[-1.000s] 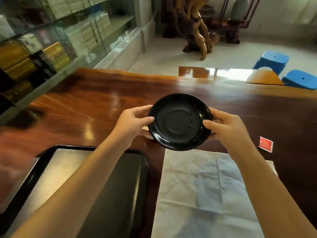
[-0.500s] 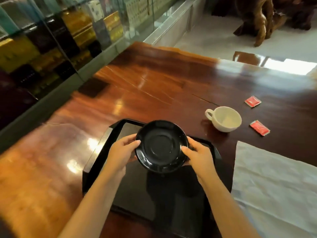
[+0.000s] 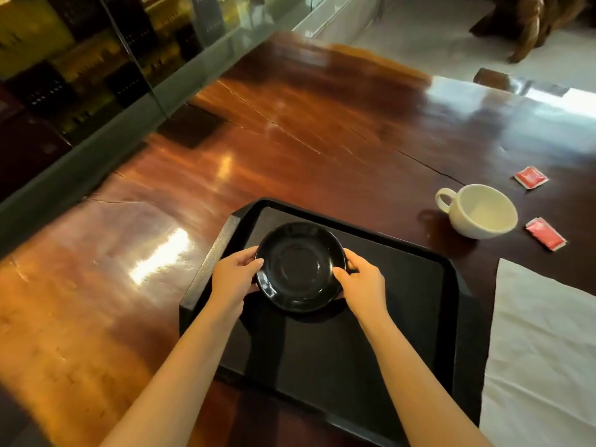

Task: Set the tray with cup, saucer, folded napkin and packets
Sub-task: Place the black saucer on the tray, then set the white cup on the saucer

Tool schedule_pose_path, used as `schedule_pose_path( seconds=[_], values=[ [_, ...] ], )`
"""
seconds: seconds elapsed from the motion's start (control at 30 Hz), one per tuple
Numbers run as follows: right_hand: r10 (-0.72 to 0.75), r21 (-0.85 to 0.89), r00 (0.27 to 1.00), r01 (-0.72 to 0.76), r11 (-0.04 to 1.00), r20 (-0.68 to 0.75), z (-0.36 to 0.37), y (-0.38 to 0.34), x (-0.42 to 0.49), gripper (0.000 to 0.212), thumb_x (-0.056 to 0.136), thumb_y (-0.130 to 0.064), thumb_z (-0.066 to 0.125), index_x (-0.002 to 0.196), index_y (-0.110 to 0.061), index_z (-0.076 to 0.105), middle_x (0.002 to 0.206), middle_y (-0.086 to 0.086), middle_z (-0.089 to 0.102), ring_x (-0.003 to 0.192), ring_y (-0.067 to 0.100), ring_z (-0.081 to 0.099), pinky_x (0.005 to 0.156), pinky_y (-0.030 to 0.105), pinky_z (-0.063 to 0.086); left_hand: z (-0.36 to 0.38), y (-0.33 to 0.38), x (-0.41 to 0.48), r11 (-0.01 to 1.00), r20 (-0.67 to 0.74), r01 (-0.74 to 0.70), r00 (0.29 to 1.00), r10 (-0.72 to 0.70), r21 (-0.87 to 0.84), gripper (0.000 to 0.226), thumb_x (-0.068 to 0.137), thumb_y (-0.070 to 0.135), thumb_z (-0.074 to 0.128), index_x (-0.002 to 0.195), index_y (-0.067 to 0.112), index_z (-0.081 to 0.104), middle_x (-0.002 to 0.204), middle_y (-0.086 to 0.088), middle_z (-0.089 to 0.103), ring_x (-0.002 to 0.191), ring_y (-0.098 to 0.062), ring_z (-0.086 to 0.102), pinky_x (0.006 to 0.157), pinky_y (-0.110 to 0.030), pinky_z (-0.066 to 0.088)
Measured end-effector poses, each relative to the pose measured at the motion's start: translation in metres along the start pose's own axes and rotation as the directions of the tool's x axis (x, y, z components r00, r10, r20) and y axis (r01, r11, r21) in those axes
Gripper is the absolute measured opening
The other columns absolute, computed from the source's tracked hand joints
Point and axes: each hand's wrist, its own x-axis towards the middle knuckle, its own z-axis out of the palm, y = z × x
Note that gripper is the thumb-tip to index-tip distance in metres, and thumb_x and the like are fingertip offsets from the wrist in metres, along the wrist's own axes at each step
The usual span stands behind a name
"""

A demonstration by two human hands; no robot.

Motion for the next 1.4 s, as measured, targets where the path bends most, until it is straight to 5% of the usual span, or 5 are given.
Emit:
schedule_pose_path(
  seconds=[0.43, 0.63, 0.77, 1.03, 1.4],
  values=[
    [-0.001, -0.211, 1.000, 0.003, 0.978, 0.008, 0.003, -0.001, 0.005, 0.043, 0.088, -0.010, 0.056, 0.129, -0.025, 0.051, 0.096, 0.007, 0.068, 0.077, 0.015, 0.066, 0.068, 0.033, 0.059, -0.006, -0.004, 0.016, 0.939, 0.046, -0.174, 0.985, 0.168, 0.296, 0.027, 0.083, 0.003, 0.062, 0.103, 0.020, 0.068, 0.083, 0.005, 0.067, 0.076, -0.011, 0.065, 0.045, -0.013, 0.050],
    [0.085, -0.277, 0.991, -0.052, 0.959, 0.107, -0.009, -0.008, 0.007, 0.056, 0.089, -0.017, 0.058, 0.140, -0.019, 0.036, 0.101, 0.001, 0.062, 0.070, 0.012, 0.062, 0.060, 0.023, 0.053, -0.013, 0.010, 0.008, 0.793, 0.061, -0.241, 0.966, 0.250, 0.559, 0.037, 0.089, 0.019, 0.057, 0.125, 0.015, 0.055, 0.095, 0.006, 0.058, 0.087, -0.012, 0.057, 0.074, -0.028, 0.048],
    [0.136, -0.346, 0.972, -0.063, 0.936, 0.191, -0.034, -0.015, -0.002, 0.056, 0.088, -0.019, 0.059, 0.139, -0.015, 0.036, 0.102, 0.003, 0.065, 0.094, 0.016, 0.061, 0.091, 0.036, 0.051, 0.000, 0.032, -0.010, 0.695, 0.164, -0.379, 0.920, 0.356, 0.611, 0.030, 0.089, 0.022, 0.054, 0.118, 0.020, 0.061, 0.103, 0.005, 0.064, 0.089, -0.010, 0.056, 0.077, -0.027, 0.044],
    [0.275, -0.634, 0.918, -0.035, 0.772, 0.284, -0.121, -0.030, -0.027, 0.053, 0.089, -0.030, 0.058, 0.136, -0.015, 0.042, 0.132, 0.009, 0.054, 0.118, 0.021, 0.053, 0.098, 0.031, 0.041, 0.090, 0.053, -0.044, 0.400, 0.710, -0.645, 0.703, -0.021, 0.651, 0.035, 0.092, 0.033, 0.050, 0.125, 0.025, 0.055, 0.121, 0.002, 0.063, 0.108, -0.015, 0.057, 0.088, -0.025, 0.041],
    [0.257, -0.622, 0.963, -0.151, 0.769, 0.084, -0.221, -0.007, -0.021, 0.045, 0.090, -0.027, 0.056, 0.131, -0.013, 0.047, 0.131, 0.010, 0.054, 0.116, 0.023, 0.054, 0.096, 0.033, 0.046, 0.178, 0.066, -0.039, 0.313, 0.769, -0.705, 0.608, -0.197, 0.637, 0.044, 0.090, 0.042, 0.052, 0.131, 0.026, 0.048, 0.125, 0.003, 0.060, 0.108, -0.012, 0.057, 0.086, -0.024, 0.044]
  ],
)
